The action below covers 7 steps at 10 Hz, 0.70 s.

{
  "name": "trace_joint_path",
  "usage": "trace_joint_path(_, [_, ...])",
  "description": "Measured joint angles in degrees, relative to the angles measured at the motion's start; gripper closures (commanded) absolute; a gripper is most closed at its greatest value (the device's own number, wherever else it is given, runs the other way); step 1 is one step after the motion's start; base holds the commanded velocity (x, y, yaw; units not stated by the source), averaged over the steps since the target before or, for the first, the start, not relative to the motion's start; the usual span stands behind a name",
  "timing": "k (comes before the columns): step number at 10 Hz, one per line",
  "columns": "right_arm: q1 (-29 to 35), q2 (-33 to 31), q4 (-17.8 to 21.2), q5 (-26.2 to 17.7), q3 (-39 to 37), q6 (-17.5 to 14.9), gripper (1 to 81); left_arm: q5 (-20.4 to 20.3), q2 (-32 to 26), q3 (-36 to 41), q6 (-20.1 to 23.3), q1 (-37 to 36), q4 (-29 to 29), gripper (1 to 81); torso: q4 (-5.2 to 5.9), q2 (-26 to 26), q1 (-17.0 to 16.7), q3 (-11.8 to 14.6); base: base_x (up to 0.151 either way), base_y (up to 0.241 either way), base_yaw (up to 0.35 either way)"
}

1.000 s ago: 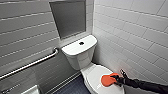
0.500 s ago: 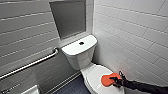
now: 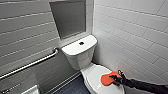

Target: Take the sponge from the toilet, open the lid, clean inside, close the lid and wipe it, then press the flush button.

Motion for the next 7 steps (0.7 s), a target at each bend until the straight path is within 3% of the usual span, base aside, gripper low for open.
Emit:
trace_joint_path(3, [0.00,0.55,-0.06,0.77,-0.55,-0.06,1.0,0.00,-0.05,0.00,-0.21,-0.06,-0.02,1.0,0.00,-2.38,1.48,-0.61,0.000,0.000,0.000])
trace_joint_path(5, [0.52,0.07,0.11,4.34,0.11,0.00,1.0,0.24,-0.05,0.00,-0.22,-0.05,-0.02,1.0,0.00,-2.82,1.79,-3.43,0.000,0.000,0.000])
trace_joint_path(7, [1.46,0.24,0.17,5.03,-0.02,0.00,1.0,0.22,-0.05,0.00,-0.40,-0.05,-0.02,1.0,0.00,-2.91,1.79,-4.28,0.000,0.000,0.000])
